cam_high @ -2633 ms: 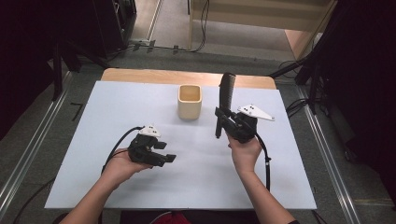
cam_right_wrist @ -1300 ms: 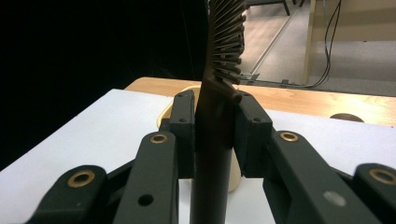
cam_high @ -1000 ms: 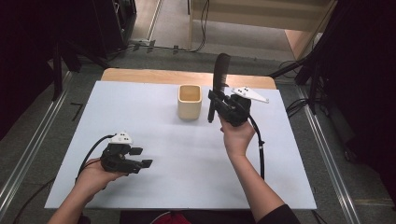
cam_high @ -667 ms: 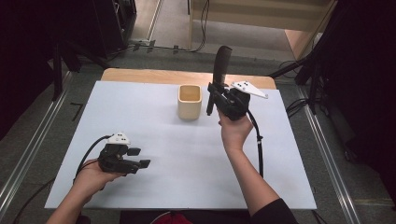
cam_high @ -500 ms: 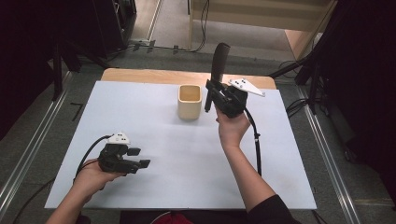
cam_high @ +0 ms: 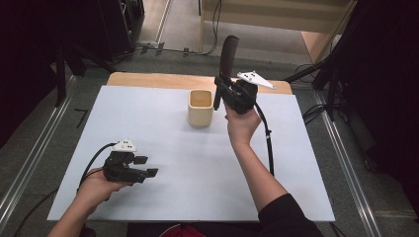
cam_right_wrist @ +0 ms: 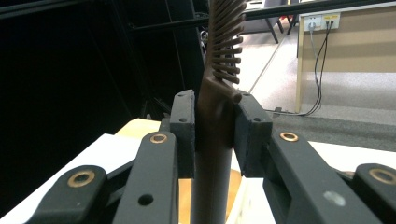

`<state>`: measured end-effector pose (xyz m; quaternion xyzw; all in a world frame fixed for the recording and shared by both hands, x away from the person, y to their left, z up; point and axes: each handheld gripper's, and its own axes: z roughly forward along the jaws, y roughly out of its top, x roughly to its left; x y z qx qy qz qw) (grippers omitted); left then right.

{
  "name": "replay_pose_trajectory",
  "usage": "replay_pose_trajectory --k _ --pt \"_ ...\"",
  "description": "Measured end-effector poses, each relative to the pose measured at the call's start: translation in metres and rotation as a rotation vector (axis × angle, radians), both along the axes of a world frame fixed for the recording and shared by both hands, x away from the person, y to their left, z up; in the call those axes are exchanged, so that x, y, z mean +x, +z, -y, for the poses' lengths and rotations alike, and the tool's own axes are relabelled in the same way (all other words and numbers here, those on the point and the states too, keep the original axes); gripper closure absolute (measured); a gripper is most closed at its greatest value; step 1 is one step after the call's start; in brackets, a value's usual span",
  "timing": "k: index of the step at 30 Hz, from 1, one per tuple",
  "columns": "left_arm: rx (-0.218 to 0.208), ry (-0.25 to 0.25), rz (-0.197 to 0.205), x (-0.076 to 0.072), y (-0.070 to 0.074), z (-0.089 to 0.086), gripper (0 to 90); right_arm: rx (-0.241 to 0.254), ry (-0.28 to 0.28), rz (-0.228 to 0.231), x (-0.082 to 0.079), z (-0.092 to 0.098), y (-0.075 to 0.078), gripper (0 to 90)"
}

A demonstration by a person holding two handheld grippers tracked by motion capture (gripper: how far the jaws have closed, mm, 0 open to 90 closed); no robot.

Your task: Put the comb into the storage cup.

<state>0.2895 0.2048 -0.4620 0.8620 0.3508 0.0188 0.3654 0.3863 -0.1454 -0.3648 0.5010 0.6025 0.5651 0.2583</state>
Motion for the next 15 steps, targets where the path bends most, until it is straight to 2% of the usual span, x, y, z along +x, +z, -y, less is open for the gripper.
replay_pose_trajectory --k 15 --pt "-0.018 0.003 -0.02 0.001 -0.001 -0.001 35.4 -0.009 -0.027 0.005 0.025 -0.013 0.001 70.2"
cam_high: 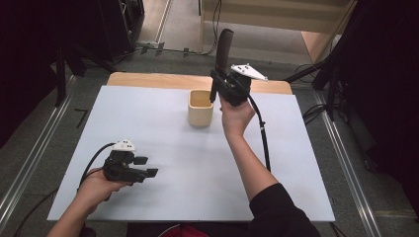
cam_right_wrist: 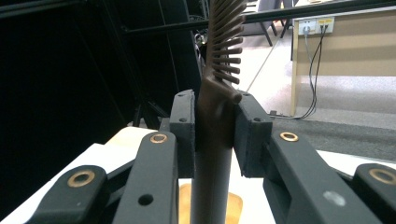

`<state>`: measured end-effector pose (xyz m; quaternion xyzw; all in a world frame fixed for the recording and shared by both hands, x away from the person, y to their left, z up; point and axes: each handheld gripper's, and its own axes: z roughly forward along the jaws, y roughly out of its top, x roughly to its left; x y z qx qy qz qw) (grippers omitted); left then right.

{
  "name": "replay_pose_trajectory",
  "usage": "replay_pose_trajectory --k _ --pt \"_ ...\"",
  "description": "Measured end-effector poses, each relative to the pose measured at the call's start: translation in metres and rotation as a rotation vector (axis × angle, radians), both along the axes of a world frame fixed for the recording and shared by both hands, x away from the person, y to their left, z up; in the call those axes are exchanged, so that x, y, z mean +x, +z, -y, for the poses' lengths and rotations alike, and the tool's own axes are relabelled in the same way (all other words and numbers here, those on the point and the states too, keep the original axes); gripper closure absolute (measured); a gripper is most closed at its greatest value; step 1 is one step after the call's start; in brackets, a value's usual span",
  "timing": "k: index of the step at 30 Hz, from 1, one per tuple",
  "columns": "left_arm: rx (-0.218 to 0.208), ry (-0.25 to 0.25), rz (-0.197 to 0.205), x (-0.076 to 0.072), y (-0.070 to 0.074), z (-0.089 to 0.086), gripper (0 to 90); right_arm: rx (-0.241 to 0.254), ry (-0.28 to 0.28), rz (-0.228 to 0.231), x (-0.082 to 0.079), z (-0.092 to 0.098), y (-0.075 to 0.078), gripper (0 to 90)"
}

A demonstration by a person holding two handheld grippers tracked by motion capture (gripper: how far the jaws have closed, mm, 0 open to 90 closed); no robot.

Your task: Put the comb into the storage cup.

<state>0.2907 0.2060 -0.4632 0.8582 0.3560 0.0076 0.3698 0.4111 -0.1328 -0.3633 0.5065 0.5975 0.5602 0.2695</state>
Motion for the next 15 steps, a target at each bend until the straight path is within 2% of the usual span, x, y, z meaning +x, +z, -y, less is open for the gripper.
replay_pose_trajectory --k 4,10,15 --pt "0.002 -0.001 0.003 0.0 0.0 -0.001 35.5 -0.005 0.001 -0.004 0.007 -0.005 -0.001 70.2" --pt "0.0 0.004 0.003 0.0 0.0 -0.003 35.5 -0.039 0.001 -0.005 0.016 -0.015 -0.004 70.2" --pt "0.002 -0.003 0.001 0.0 -0.001 -0.003 35.5 -0.039 -0.003 -0.012 0.021 -0.019 -0.008 70.1"
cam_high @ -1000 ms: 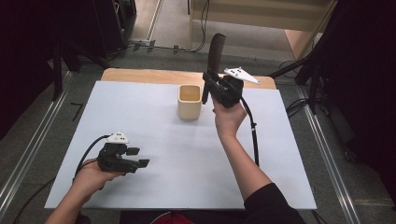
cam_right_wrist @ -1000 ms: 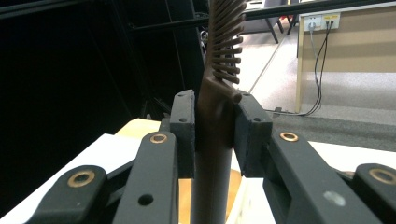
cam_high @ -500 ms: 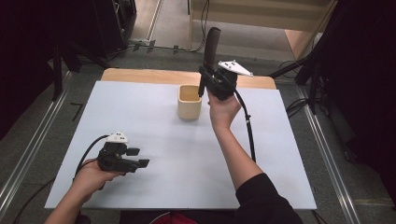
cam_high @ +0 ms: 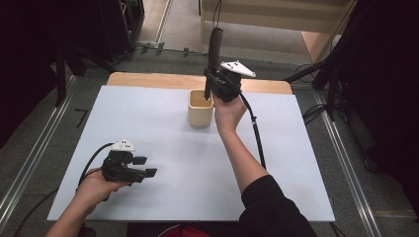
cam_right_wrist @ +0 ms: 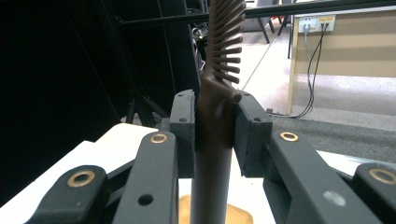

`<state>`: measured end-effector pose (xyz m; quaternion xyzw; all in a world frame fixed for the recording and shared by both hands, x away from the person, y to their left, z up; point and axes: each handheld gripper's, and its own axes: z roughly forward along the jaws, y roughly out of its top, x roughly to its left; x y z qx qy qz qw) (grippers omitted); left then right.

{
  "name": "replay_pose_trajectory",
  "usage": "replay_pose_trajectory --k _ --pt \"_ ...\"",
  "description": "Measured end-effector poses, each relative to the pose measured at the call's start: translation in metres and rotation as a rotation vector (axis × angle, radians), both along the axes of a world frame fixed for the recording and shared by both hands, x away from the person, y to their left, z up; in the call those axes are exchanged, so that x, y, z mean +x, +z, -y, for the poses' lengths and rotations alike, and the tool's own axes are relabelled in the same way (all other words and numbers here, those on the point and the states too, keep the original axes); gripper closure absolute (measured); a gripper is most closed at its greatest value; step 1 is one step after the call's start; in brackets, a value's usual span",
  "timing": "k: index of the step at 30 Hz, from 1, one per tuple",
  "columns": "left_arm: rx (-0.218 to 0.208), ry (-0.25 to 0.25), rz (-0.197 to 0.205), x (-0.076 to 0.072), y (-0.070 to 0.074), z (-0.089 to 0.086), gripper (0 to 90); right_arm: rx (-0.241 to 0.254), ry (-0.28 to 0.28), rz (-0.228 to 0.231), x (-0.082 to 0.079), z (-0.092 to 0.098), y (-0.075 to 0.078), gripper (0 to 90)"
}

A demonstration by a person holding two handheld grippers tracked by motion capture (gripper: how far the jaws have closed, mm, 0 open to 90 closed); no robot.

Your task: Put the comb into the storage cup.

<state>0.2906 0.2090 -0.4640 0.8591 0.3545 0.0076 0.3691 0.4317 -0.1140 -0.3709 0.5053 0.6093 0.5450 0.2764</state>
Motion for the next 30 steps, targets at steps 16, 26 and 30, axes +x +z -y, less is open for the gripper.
replay_pose_trajectory --k 16,26,30 --pt "0.001 -0.001 0.0 0.0 0.0 0.0 35.5 -0.02 0.001 -0.03 0.008 -0.01 -0.017 70.1" --pt "0.005 -0.007 -0.003 -0.001 -0.001 0.001 35.5 -0.025 0.003 -0.018 0.006 -0.013 -0.025 70.1" --pt "0.003 -0.004 -0.003 -0.001 -0.001 0.0 35.5 -0.027 -0.006 -0.013 0.005 -0.013 -0.031 70.1"
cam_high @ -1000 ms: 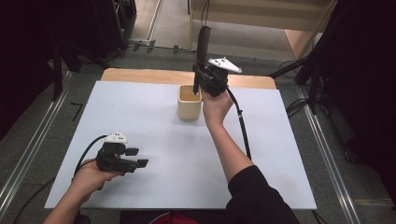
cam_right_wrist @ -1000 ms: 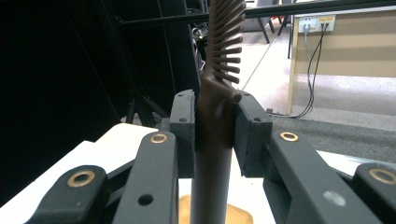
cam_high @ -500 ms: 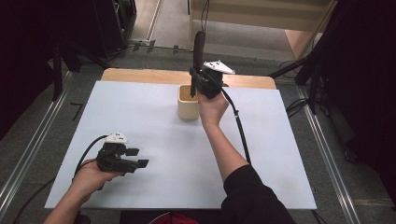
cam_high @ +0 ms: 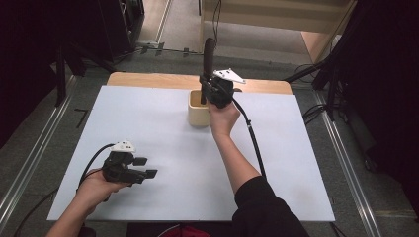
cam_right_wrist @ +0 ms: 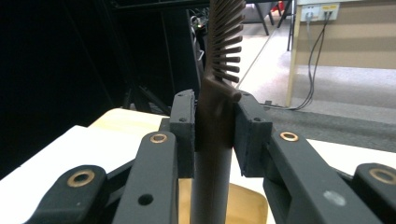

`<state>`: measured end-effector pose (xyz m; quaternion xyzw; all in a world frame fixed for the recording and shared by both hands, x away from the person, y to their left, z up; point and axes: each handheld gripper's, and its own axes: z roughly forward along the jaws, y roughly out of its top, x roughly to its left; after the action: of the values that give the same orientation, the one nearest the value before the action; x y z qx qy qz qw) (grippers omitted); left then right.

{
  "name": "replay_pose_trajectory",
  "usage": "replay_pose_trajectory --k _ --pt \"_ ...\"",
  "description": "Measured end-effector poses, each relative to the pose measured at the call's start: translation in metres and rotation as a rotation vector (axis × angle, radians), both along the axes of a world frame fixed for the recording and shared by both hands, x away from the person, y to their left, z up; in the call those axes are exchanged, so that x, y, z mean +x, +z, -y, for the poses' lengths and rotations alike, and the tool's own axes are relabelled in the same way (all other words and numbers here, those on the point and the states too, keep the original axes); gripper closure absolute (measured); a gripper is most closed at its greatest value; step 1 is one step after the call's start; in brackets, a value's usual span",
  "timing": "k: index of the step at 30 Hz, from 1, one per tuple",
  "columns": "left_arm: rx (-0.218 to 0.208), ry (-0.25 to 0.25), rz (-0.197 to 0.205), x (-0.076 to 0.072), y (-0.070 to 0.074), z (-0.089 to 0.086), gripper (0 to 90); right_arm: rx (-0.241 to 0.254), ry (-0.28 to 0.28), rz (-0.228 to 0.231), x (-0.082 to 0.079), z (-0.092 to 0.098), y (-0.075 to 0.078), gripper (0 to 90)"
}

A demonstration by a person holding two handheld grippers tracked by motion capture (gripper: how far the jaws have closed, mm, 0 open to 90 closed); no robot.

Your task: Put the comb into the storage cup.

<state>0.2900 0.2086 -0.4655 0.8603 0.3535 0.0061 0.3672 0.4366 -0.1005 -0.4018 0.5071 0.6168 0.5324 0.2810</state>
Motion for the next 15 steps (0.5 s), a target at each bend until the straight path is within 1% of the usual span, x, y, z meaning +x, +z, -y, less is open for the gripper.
replay_pose_trajectory --k 2,4,7,11,15 --pt "0.0 0.0 0.001 0.0 0.0 0.0 35.5 0.004 -0.006 0.019 -0.001 0.001 -0.002 70.1" --pt "0.001 0.0 0.0 0.0 0.0 0.0 35.5 0.006 -0.003 0.016 -0.002 0.001 -0.004 70.0" --pt "0.001 0.0 0.0 0.0 0.0 0.0 35.5 -0.004 0.003 0.021 -0.002 0.0 -0.007 70.0" --pt "0.001 0.0 0.0 0.0 -0.001 0.001 35.5 -0.004 -0.001 0.01 -0.002 -0.001 -0.012 70.0" --pt "0.003 0.0 0.0 0.0 -0.001 0.001 35.5 -0.016 -0.008 0.017 -0.003 -0.002 -0.018 70.0"
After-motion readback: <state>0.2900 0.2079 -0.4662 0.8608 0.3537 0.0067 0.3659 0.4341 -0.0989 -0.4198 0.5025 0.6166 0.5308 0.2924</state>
